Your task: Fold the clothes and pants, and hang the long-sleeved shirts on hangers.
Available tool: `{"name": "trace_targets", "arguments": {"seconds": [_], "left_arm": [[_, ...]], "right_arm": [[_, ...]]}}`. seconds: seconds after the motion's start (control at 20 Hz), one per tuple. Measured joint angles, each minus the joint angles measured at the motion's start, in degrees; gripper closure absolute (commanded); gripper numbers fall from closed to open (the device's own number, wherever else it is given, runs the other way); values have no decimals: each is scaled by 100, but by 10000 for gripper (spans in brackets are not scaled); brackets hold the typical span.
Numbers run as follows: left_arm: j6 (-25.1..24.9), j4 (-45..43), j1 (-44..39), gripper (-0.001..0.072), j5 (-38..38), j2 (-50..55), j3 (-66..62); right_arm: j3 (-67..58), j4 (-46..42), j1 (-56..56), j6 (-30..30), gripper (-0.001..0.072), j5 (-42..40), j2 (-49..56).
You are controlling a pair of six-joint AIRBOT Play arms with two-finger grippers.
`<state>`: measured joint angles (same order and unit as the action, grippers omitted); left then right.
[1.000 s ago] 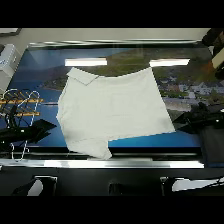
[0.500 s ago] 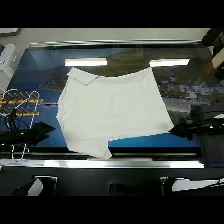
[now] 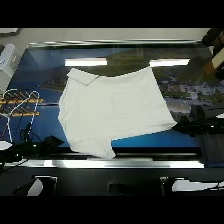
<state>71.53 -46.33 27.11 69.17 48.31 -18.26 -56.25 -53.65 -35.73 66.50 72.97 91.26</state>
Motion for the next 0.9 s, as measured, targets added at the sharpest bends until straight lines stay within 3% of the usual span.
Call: {"name": "trace_targets", "arguments": {"seconds": [0.3, 0.5, 0.55, 0.65, 0.7, 0.9], "left_arm": [[-155, 605, -614, -6, -579, 461, 203], [-243, 1130, -1263, 77, -953, 907, 219], [-256, 1222, -1397, 189, -1073, 1001, 219], [-280, 1274, -1622, 562, -1399, 1182, 225], [-286, 1272, -1703, 689, -1545, 1248, 225], [-304, 1445, -1845, 691, -1823, 1362, -22]], "right_arm": [[0, 422, -2, -59, 678, 201, -313], [0, 514, -2, -79, 678, 299, -455], [0, 529, -2, -79, 678, 323, -483], [0, 540, -2, -96, 678, 363, -538], [0, 551, -2, -101, 678, 380, -575], [0, 780, 42, -315, 680, 450, -822]]}}
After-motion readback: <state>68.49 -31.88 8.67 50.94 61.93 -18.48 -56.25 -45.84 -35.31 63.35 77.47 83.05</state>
